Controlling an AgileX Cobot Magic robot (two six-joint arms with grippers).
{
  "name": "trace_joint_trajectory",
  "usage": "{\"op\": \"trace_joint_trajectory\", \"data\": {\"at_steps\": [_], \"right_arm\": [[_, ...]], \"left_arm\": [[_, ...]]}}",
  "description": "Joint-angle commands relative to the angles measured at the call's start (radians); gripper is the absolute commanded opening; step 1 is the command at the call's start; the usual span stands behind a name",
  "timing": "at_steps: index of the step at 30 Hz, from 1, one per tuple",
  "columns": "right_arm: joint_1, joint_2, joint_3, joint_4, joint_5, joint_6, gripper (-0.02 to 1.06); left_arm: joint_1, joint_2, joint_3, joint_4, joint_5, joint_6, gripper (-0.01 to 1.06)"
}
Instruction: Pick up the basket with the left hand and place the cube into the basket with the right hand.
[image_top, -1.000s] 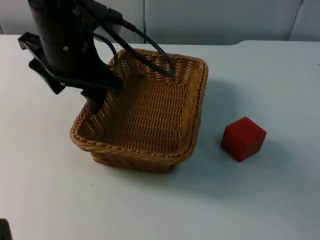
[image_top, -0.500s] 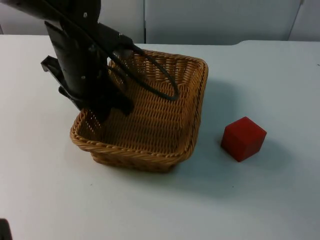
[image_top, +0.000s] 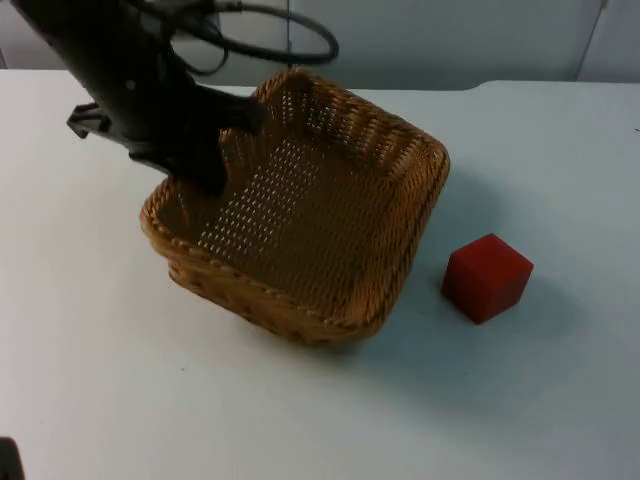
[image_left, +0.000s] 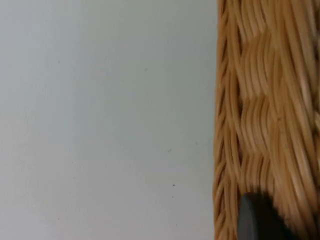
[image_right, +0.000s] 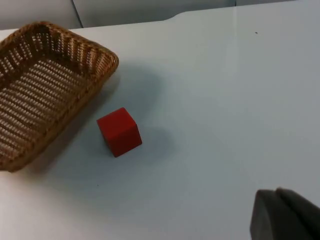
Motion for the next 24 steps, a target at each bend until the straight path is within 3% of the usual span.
{"op": "trace_joint_trajectory", "data": {"at_steps": [1, 9, 15, 24], "right_arm": [[0.003, -0.004, 0.005, 0.004, -0.011, 0.001, 0.00], [0.003, -0.004, 0.005, 0.004, -0.011, 0.001, 0.00], [0.003, -0.004, 0.005, 0.002, -0.011, 0.001, 0.00], [0.003, -0.004, 0.005, 0.002, -0.013, 0.001, 0.00]], "left_arm": [[0.034, -0.081, 0.001, -0.093, 0.029, 0.032, 0.00], [0.106, -0.197, 0.001, -0.095, 0.115, 0.015, 0.00], [0.109, -0.199, 0.001, -0.096, 0.152, 0.015, 0.00], [0.109, -0.199, 0.001, -0.096, 0.151, 0.015, 0.00]]}}
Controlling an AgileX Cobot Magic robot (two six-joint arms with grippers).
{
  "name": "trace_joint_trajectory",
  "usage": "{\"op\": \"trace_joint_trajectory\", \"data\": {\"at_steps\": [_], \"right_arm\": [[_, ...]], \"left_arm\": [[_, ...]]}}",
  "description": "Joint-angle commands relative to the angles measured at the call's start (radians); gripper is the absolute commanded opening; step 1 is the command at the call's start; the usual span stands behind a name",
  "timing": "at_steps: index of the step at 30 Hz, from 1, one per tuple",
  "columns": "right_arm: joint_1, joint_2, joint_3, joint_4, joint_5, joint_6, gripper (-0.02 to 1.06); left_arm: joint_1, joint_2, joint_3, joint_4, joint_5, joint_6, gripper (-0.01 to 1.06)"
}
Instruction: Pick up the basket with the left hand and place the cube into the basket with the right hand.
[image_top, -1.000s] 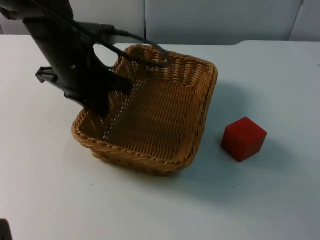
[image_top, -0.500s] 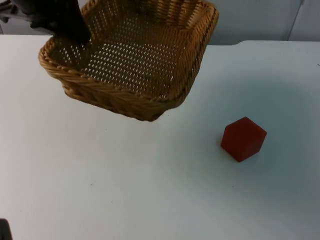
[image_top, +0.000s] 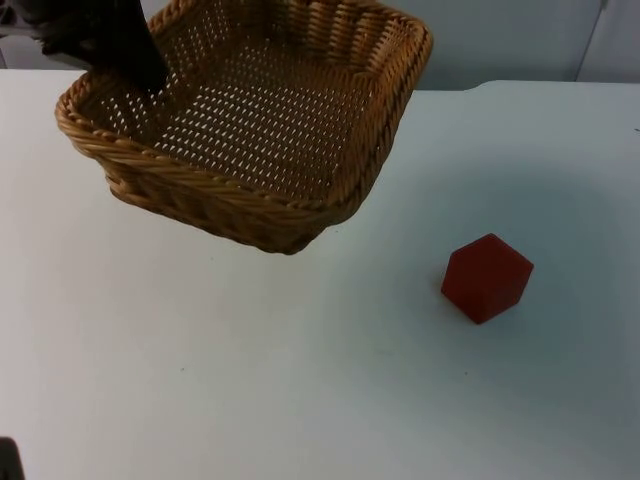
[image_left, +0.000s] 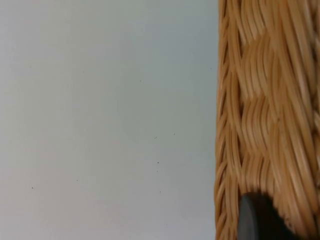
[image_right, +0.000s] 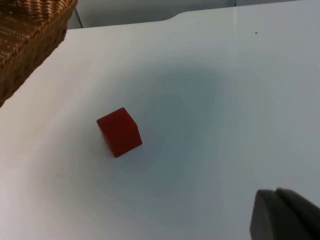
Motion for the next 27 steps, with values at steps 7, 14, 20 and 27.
{"op": "trace_joint_trajectory", "data": {"at_steps": [7, 14, 20, 27], "right_arm": [[0.003, 0.019, 0.005, 0.018, -0.015, -0.012, 0.00], [0.003, 0.411, -0.044, 0.139, -0.085, -0.182, 0.00], [0.003, 0.974, -0.343, 0.185, -0.165, -0.226, 0.00], [0.003, 1.427, -0.617, 0.332, -0.132, -0.236, 0.25]], "left_arm": [[-0.001, -0.013, -0.001, -0.031, -0.009, -0.004, 0.00], [-0.001, -0.013, -0.001, -0.031, -0.009, -0.004, 0.00], [-0.001, -0.013, -0.001, -0.031, -0.012, -0.004, 0.00], [-0.001, -0.013, -0.001, -0.031, -0.012, -0.004, 0.00]]}}
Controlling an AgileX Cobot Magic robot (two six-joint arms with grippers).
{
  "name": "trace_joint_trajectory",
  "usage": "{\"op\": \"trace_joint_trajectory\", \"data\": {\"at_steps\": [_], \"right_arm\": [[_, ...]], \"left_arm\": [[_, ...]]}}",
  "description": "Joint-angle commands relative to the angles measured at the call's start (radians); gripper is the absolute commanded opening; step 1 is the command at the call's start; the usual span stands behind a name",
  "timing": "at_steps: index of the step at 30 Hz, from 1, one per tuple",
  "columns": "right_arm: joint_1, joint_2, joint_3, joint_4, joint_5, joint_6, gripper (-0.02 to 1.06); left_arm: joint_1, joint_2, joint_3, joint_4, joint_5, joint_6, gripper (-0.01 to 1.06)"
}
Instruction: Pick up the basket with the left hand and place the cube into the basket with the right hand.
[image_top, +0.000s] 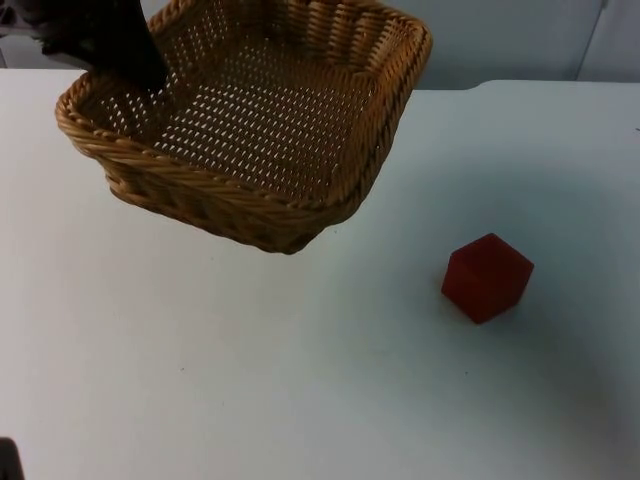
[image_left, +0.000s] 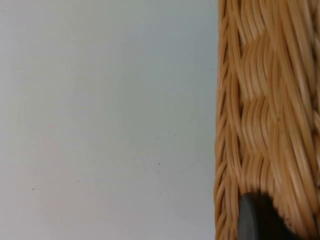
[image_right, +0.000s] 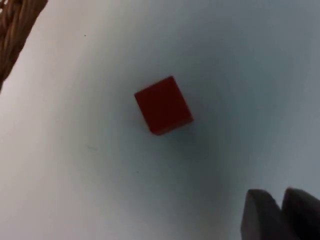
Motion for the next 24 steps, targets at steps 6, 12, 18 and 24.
{"op": "trace_joint_trajectory", "data": {"at_steps": [6, 12, 18, 24], "right_arm": [[0.003, 0.257, -0.068, 0.252, -0.010, -0.072, 0.63], [0.083, 0.406, -0.068, 0.150, -0.002, -0.149, 0.71], [0.184, 0.499, -0.084, 0.029, -0.046, -0.192, 0.71], [0.224, 0.587, -0.191, -0.120, -0.031, -0.173, 0.71]], "left_arm": [[-0.001, -0.013, -0.001, -0.031, -0.012, -0.004, 0.00], [-0.001, -0.013, -0.001, -0.031, -0.012, -0.004, 0.00], [-0.001, -0.013, -0.001, -0.031, -0.012, -0.004, 0.00], [-0.001, -0.013, -0.001, -0.031, -0.012, -0.004, 0.00]]}}
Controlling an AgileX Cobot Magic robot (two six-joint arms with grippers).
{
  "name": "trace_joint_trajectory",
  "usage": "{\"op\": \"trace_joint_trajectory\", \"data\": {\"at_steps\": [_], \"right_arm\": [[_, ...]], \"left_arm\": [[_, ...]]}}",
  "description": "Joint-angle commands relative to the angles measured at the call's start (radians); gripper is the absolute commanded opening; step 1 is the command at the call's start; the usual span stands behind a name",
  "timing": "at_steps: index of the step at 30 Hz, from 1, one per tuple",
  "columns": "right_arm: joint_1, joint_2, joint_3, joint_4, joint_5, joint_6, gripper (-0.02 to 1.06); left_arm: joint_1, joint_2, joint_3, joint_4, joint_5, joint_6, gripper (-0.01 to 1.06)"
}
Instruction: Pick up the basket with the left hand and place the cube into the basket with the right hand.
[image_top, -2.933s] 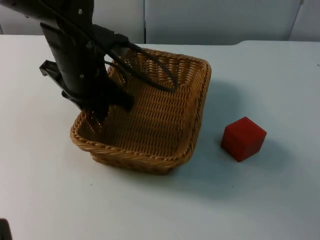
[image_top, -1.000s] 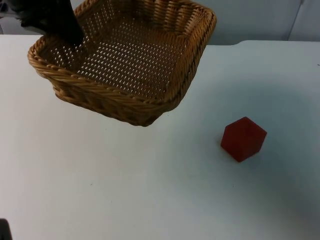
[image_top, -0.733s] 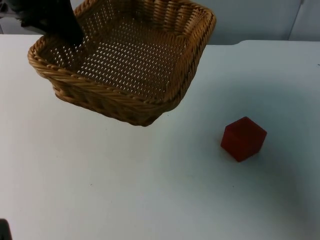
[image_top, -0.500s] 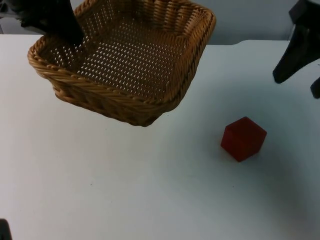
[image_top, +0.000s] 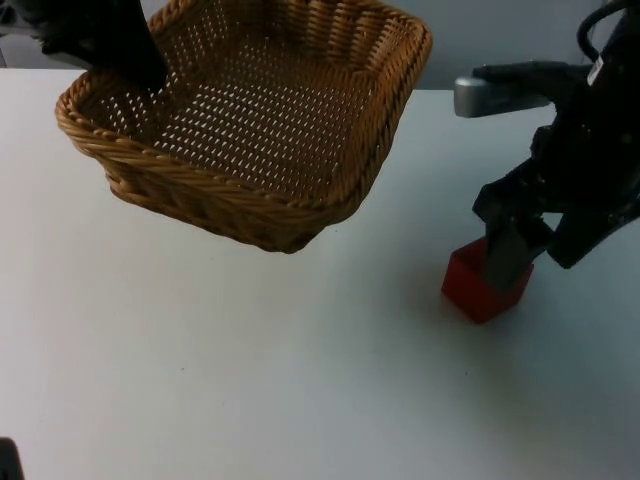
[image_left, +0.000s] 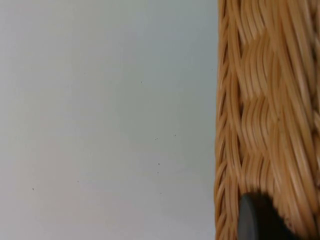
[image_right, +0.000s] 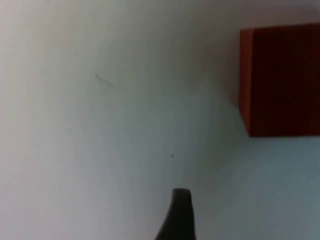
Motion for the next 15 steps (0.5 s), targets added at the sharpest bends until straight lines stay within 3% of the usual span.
{"op": "trace_joint_trajectory", "data": {"at_steps": [1, 6, 15], "right_arm": [[0.006, 0.047, -0.077, -0.074, 0.013, 0.003, 0.71], [0.006, 0.122, -0.186, -0.118, 0.069, -0.005, 0.71], [0.006, 0.212, -0.263, -0.094, 0.062, -0.030, 0.71]], "left_arm": [[-0.001, -0.013, -0.001, -0.031, -0.012, -0.004, 0.00], [-0.001, -0.013, -0.001, -0.031, -0.012, -0.004, 0.00], [-0.001, -0.013, -0.001, -0.031, -0.012, -0.004, 0.00]]}}
